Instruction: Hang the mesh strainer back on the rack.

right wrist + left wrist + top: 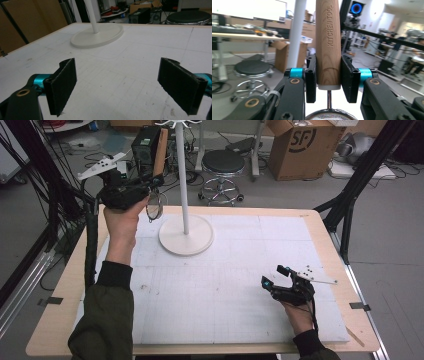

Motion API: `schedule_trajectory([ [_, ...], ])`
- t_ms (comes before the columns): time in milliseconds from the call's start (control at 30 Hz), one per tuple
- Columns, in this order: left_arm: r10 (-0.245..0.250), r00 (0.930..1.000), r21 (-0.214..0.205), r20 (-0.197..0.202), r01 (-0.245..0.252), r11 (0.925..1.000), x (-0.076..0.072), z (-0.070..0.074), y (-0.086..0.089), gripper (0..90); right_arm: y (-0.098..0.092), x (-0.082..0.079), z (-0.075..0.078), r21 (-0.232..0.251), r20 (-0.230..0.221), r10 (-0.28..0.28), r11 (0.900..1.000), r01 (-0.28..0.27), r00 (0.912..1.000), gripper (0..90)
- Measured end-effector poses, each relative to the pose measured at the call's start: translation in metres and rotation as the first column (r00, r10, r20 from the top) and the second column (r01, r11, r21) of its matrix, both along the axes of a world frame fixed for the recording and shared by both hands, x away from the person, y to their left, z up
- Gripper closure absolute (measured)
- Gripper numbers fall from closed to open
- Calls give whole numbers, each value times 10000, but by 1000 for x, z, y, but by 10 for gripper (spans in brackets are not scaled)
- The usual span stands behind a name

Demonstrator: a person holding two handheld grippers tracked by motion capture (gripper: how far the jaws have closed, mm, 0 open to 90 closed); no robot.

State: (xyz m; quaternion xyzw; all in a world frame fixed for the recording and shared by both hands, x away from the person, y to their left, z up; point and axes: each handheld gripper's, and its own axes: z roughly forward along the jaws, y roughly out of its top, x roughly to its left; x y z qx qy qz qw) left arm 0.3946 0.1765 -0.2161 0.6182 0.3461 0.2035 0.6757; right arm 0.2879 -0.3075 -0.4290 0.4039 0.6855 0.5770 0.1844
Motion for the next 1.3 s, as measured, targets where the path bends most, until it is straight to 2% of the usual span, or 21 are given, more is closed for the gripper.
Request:
schedule_trajectory([
  [133,161,9997,88,174,-162,9998,0,9,-6,689,0,-1,1,44,-9,33,10000,-33,10000,152],
  [233,336,9994,256,100,-339,9991,2,12,-9,689,-1,-1,1,67,23,15,10000,-15,10000,152],
  [967,695,9976,413,-65,-691,9968,14,13,-19,689,-2,-1,1,-28,105,-16,10000,16,9999,153],
  [1167,459,9988,253,-192,-454,9986,16,11,-21,689,-2,-2,1,22,36,-47,10000,47,10000,152],
  [1300,337,9993,97,-131,-336,9994,17,10,-23,689,-3,-2,1,-19,106,-71,10000,72,9999,152],
])
